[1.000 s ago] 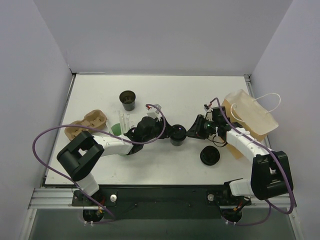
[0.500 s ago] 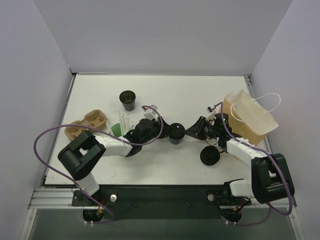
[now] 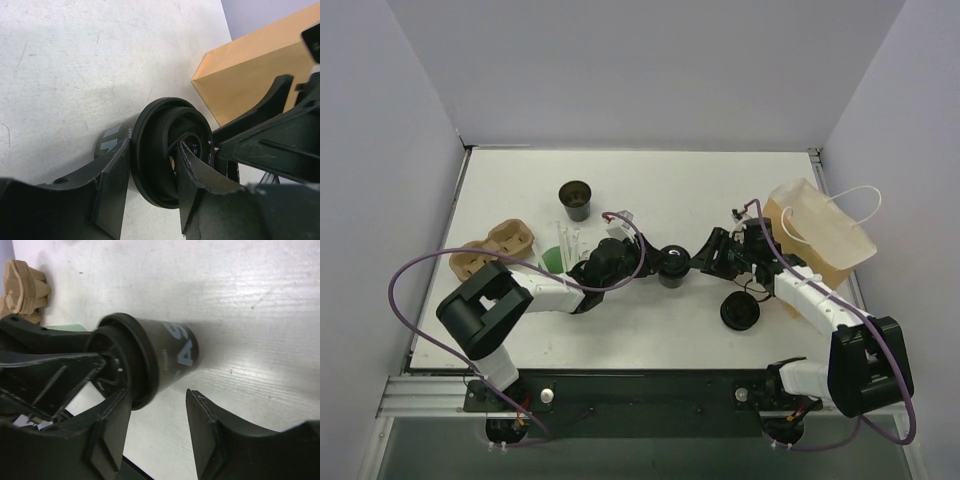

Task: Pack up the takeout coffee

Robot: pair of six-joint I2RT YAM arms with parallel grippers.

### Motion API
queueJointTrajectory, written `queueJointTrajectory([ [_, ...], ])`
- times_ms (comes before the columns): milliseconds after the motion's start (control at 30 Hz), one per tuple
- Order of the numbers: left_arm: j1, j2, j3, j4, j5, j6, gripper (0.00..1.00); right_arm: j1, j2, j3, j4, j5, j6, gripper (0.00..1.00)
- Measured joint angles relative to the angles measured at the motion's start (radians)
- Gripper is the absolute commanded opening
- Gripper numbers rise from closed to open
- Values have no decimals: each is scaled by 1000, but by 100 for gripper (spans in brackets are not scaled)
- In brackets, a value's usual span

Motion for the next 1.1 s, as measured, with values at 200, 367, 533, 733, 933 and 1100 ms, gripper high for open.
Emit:
queueJointTrajectory([
  [200, -4, 0, 19, -31, 6, 2, 36, 1, 2, 167, -142, -24, -59, 60],
  [367, -5, 0, 31, -53, 10, 4, 36, 1, 32, 208, -162, -60, -86, 63],
  [533, -5, -1, 40, -71, 14, 6, 36, 1, 122, 208, -175, -86, -114, 63],
  [733, -5, -5, 41, -80, 15, 10, 36, 3, 227, 208, -136, -151, -127, 53],
  [933, -6, -21, 40, -100, 14, 10, 36, 7, 253, 205, -92, -195, -129, 40],
  [1100, -10, -62, 59, -176, 17, 22, 45, 12, 258, 207, -103, -206, -164, 35],
])
